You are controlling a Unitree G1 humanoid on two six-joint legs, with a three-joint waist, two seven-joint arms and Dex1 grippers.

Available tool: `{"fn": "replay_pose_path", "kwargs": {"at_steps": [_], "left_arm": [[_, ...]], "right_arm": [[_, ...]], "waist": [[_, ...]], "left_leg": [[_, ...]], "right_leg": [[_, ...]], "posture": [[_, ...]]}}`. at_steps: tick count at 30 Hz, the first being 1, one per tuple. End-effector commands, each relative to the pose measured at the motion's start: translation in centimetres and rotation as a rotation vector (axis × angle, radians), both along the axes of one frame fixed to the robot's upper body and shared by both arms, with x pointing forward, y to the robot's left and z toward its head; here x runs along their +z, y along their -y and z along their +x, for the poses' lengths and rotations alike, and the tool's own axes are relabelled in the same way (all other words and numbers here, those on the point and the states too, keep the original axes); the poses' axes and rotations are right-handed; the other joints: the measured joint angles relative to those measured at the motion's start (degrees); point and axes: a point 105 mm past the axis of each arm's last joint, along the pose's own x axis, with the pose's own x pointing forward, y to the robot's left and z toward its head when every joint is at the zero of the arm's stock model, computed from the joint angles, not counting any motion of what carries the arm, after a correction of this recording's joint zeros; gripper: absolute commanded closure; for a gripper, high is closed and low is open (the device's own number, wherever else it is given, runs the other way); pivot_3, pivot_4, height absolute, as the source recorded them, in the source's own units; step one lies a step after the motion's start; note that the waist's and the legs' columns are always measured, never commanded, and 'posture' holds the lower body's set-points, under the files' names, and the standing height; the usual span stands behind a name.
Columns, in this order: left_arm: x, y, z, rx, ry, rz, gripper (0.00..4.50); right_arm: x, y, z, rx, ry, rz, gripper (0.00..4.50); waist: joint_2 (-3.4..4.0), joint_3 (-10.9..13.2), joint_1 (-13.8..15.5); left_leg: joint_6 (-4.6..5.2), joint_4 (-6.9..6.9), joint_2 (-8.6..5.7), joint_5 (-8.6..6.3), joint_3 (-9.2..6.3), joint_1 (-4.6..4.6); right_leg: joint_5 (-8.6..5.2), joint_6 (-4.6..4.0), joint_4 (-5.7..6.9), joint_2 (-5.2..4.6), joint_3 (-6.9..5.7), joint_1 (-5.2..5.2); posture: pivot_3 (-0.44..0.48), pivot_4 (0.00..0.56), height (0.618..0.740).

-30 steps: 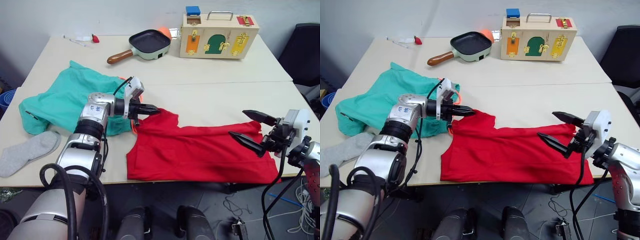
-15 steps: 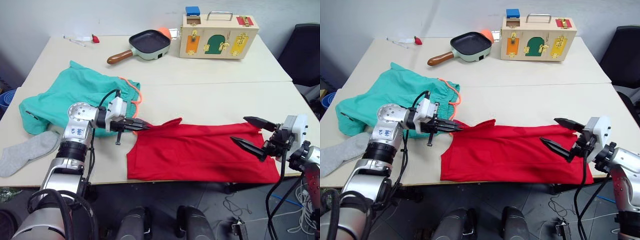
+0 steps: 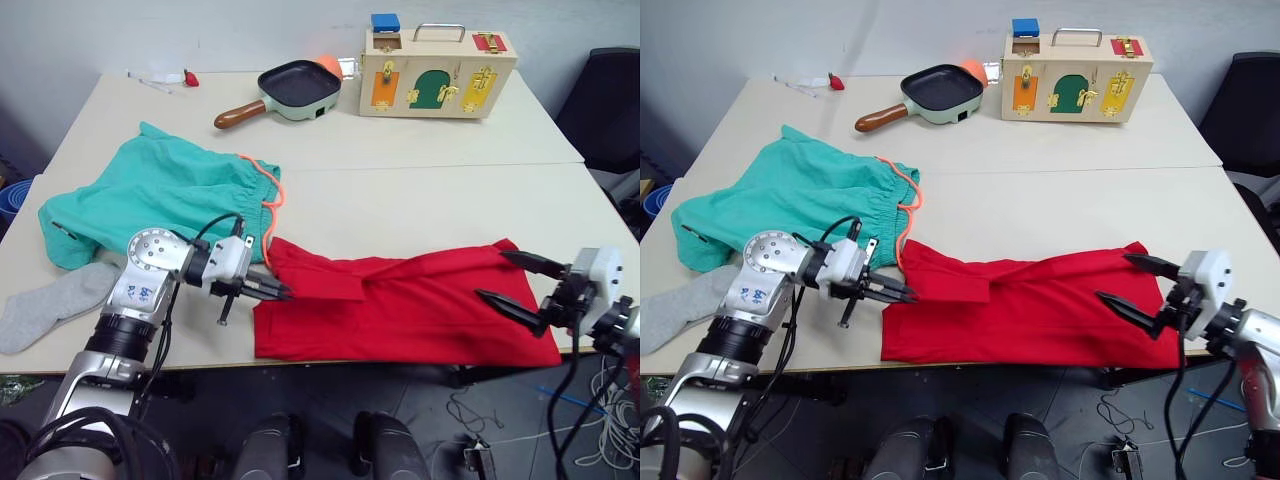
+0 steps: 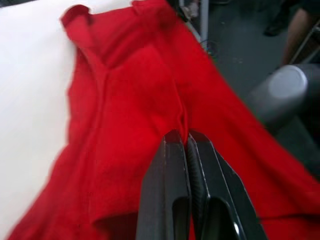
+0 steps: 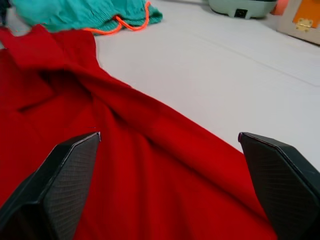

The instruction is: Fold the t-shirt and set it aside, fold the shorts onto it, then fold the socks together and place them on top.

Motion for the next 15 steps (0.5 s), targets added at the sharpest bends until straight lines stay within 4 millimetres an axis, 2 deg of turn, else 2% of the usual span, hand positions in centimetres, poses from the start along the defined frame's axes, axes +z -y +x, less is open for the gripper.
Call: {"fn": "replay_pose_path", "kwargs": {"at_steps": [1,8,12,15], "left_arm": [[-0.2,-0.3,-1.8,-0.116,-0.021,0.05,4.49],[-0.7,-0.7,-2.0,-0.109,-0.021,0.07,4.49],[-1.0,-0.7,-2.3,-0.092,-0.08,0.069,4.49],[0.1,-0.3,-2.2,-0.031,-0.159,-0.001,3.85]], "right_arm": [[1.2,1.6,-0.2,-0.028,0.043,-0.039,0.0],[1.2,2.3,0.1,-0.038,0.043,-0.057,0.0],[1.3,2.6,0.2,-0.056,0.04,-0.065,0.0],[1.5,3.2,0.5,-0.087,0.022,-0.065,0.0]], "waist": [[0.0,0.0,0.0],[0.01,0.0,-0.1],[0.01,0.0,-0.1],[0.01,0.0,-0.1]], "left_leg": [[0.0,0.0,0.01,0.0,-0.01,0.0],[-0.03,-0.02,0.03,-0.02,-0.01,0.02],[-0.06,-0.04,0.03,-0.03,-0.02,0.02],[-0.06,-0.03,0.03,-0.03,-0.03,0.01]], "right_leg": [[0.0,0.0,-0.01,0.0,0.01,0.0],[-0.01,-0.02,-0.01,-0.02,0.01,0.0],[-0.01,-0.02,-0.01,-0.02,0.01,-0.01],[-0.01,-0.02,-0.02,-0.03,0.01,-0.01]], "posture": [[0.0,0.15,0.74],[0.0,0.15,0.74],[0.0,0.15,0.74],[0.0,0.15,0.74]]}}
